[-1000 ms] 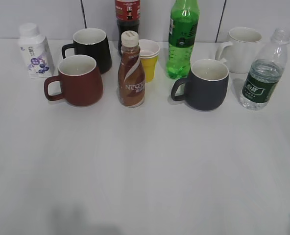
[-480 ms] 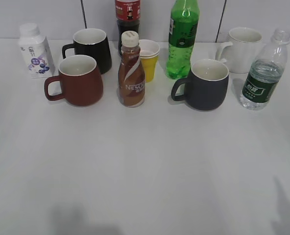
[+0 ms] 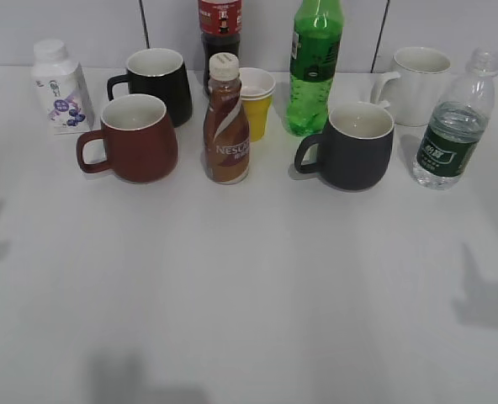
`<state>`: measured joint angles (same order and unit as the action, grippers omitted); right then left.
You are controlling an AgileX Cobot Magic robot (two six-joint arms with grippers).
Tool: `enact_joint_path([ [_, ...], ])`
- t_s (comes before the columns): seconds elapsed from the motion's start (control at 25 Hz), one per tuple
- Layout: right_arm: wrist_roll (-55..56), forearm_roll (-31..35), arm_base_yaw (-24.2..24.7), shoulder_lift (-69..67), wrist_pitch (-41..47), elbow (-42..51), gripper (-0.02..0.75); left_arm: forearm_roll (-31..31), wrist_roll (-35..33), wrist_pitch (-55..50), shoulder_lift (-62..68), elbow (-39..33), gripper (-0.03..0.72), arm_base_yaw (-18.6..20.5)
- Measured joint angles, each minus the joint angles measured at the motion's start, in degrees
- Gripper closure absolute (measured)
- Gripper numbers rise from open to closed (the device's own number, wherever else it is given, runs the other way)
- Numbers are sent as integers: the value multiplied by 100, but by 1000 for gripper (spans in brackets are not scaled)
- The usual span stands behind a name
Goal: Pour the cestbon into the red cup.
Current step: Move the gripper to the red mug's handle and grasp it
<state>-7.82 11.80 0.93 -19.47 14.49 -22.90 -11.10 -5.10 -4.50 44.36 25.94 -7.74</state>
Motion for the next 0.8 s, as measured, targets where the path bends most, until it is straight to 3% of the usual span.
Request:
enact_joint_path([
  [0.32,0,0,-6,-1337,-1303,6,151,-81,0,2151,2422,-6,274,-942],
  [0.56,0,16,-6,-2377,-2185,18,151,-154,0,3425,3702,-6,274,-1029],
  [0.8,0,-163,-6,-3084,-2960,12,151,-191,341,3974,4601,-6,274,-1122],
])
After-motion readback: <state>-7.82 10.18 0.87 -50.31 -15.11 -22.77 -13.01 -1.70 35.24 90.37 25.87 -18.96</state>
